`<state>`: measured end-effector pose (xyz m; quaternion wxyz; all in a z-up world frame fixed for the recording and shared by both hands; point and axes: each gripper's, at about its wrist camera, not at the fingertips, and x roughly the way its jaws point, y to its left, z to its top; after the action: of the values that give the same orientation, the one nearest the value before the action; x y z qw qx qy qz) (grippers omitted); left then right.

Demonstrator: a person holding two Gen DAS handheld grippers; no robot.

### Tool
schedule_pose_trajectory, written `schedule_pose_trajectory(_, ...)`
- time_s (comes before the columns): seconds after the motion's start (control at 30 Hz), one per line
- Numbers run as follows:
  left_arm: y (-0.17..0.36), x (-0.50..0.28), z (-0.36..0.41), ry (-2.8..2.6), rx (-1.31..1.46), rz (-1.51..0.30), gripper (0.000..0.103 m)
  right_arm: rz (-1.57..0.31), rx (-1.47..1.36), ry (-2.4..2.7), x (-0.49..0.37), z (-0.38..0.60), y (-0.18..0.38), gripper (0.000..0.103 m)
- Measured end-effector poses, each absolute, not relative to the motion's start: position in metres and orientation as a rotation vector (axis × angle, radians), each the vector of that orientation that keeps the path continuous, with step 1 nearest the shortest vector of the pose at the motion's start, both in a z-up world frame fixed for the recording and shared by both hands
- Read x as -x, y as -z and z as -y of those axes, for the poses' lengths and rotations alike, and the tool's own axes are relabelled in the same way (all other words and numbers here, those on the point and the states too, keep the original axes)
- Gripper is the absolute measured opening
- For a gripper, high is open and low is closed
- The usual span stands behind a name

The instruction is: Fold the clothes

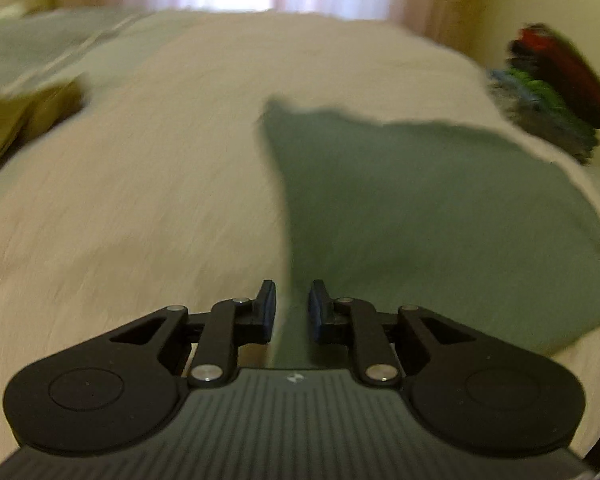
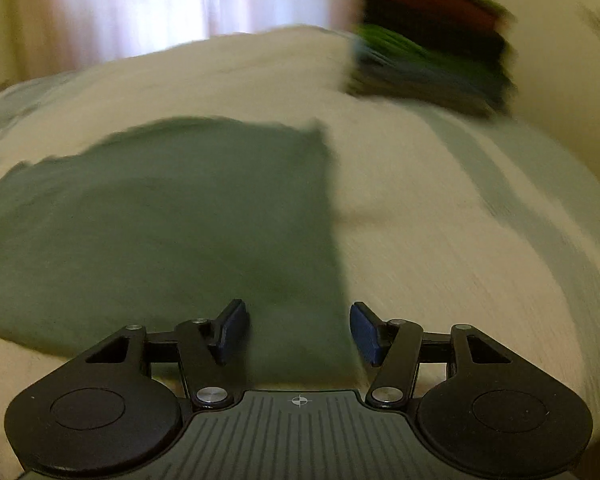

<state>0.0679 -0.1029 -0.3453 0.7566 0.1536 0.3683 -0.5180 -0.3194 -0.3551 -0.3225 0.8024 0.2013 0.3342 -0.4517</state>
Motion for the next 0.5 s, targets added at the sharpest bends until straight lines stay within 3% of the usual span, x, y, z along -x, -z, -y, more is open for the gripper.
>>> schedule_pose_trajectory(0.13, 0.338, -0.064, 0.065, 1.017, -0.313, -0.828, 0.013, -0.663, -0.568, 1.025, 0.360, 0.346, 0.320, 0.056)
schedule_pose_trajectory(0.27, 0.316, -0.034, 0.048, 0.949, -0.367, -0.811, 0.017, -0.671, -0.571, 1.031, 0.363, 0.318, 0.306, 0.057)
schedule_pose_trajectory(0.3, 0.309, -0.024, 0.044, 0.961, -0.364, -0.807, 0.019, -0.666, -0.586, 1.017, 0.363, 0.310, 0.305, 0.061)
schedule_pose_trajectory(0.37, 0.297, -0.001, 0.039, 0.983, -0.375, -0.791, 0.032, -0.652, -0.622, 0.986, 0.360, 0.296, 0.301, 0.077)
schedule_pose_trajectory(0.5, 0.279, 0.045, 0.034, 1.021, -0.406, -0.752, 0.034, -0.635, -0.618, 0.934, 0.354, 0.268, 0.288, 0.077)
